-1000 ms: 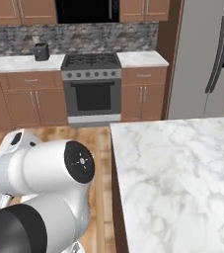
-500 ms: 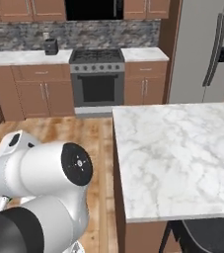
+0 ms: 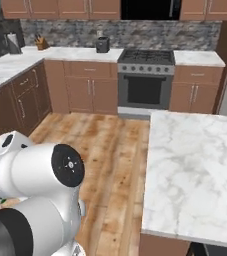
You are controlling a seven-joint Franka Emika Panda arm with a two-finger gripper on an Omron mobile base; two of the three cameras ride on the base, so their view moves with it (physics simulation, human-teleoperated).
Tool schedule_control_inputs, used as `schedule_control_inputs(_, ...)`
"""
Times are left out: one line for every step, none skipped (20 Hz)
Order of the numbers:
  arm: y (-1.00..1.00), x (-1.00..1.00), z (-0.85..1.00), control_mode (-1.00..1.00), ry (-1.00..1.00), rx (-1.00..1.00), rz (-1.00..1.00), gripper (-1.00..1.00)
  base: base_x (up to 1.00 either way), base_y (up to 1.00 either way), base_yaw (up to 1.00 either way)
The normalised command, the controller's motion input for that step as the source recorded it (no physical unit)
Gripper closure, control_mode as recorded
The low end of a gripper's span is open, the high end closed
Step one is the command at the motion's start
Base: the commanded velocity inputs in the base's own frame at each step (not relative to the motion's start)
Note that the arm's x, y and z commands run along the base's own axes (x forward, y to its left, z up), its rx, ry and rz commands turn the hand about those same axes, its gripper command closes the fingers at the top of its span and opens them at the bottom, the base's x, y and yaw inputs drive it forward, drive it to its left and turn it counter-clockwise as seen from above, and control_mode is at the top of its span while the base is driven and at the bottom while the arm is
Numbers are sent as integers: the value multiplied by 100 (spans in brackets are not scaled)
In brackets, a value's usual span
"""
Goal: Pick the boxed drink, beer from the counter and place them in the open cabinet.
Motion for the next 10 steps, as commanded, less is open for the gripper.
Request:
schedule_control_inputs(0,0,0,100,0,0,0,100,-18,0,49)
schedule_control_inputs(0,0,0,100,0,0,0,100,-14,0,48)
schedule_control_inputs(0,0,0,100,0,0,0,100,-12,0,48)
schedule_control_inputs(0,0,0,100,0,0,0,100,-11,0,48)
schedule_control_inputs(0,0,0,100,0,0,0,100,-13,0,48)
schedule_control_inputs(0,0,0,100,0,0,0,100,-13,0,48)
schedule_control_inputs(0,0,0,100,0,0,0,100,-12,0,46)
schedule_control_inputs(0,0,0,100,0,0,0,100,-11,0,45)
schedule_control_inputs(0,0,0,100,0,0,0,100,-8,0,45)
schedule_control_inputs(0,0,0,100,0,0,0,100,-7,0,45)
